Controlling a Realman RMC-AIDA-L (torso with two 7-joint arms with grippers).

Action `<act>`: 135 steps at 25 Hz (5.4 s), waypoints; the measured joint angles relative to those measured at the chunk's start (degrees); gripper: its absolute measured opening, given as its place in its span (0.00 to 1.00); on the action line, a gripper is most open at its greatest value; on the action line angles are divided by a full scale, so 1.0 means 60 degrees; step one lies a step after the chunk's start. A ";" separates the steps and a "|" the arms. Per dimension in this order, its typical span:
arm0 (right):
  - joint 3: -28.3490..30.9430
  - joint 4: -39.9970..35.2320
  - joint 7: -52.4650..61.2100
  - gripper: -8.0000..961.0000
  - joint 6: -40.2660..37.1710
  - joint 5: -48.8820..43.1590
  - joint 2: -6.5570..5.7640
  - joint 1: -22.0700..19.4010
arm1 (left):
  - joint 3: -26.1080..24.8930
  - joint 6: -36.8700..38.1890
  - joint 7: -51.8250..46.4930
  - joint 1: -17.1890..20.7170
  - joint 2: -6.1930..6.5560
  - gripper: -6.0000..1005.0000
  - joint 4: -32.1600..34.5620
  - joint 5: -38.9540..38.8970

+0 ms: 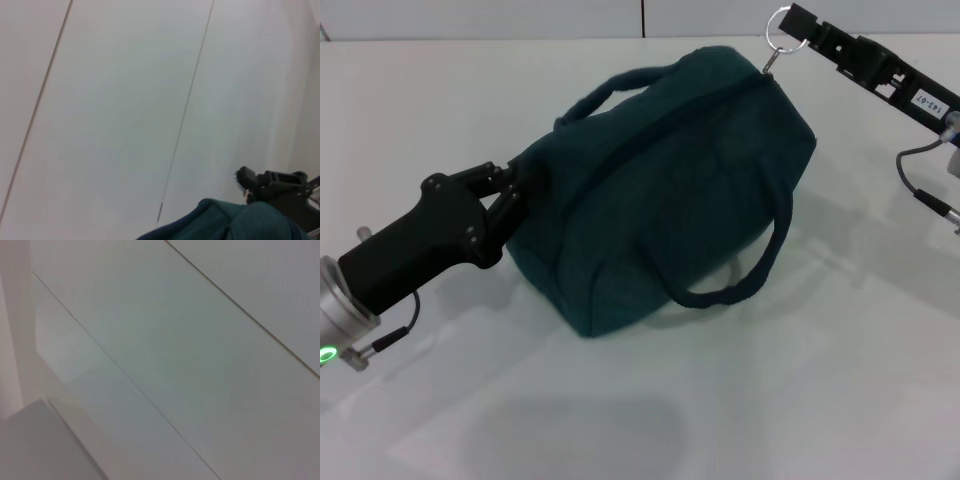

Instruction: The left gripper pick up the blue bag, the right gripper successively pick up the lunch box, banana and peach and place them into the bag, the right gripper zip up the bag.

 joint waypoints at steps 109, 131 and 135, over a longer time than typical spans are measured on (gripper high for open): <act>0.0033 0.0295 -0.0091 0.24 0.1674 0.0616 -0.0101 -0.1197 | 0.5181 -0.2786 -1.2662 -0.1561 -0.0342 0.09 1.3639 0.8427; 0.0082 -0.1371 -0.2636 0.91 -0.1932 -0.0214 -0.0663 -0.2763 | 0.3659 -0.3543 -0.9716 0.1720 -0.0329 0.52 1.2870 0.2461; 0.0109 -0.1915 -0.3687 0.91 -0.2806 -0.1412 -0.0761 -0.3097 | 0.2957 -0.1757 -0.7539 0.2454 -0.0320 0.70 1.1089 0.0614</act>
